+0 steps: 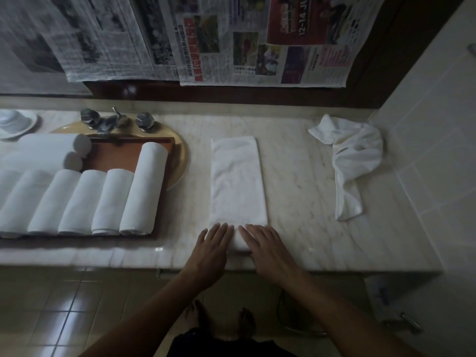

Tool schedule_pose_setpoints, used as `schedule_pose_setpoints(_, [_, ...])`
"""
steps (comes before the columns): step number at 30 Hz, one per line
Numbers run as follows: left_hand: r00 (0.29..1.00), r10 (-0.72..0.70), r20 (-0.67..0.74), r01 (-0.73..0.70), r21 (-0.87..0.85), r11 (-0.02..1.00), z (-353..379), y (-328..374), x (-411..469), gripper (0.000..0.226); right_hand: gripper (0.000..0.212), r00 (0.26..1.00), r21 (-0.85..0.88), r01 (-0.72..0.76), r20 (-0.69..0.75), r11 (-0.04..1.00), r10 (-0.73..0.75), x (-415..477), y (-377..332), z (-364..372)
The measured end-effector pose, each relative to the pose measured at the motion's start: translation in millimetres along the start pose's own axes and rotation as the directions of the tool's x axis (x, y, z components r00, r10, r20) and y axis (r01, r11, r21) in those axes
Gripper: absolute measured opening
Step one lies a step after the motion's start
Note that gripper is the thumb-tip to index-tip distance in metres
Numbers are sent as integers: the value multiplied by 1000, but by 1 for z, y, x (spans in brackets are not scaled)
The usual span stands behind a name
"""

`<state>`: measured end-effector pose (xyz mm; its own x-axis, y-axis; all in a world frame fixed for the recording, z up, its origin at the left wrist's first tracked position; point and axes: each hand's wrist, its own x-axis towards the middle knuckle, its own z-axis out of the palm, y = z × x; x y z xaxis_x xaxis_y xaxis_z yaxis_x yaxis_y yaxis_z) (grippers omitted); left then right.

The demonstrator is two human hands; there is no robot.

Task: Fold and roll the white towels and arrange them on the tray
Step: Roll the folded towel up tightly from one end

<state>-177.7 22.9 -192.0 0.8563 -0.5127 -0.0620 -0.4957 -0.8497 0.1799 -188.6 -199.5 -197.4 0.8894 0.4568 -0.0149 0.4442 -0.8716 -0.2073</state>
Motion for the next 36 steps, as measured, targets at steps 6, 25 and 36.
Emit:
schedule_pose_setpoints(6, [998,34,51,-25,-165,986,-17,-12,-7,64,68,983,155,-87,172,984,60,1,3,-26])
schedule_pose_setpoints(25, [963,-178,203,235,-305,923,-31,-21,-9,50,39,961,209,-185,-168,960,221,-23,-25,-28])
schedule_pose_setpoints(36, [998,-68,19,69,-38,997,-34,18,-6,73,69,992,18,-107,-70,994,108,-12,-19,-5])
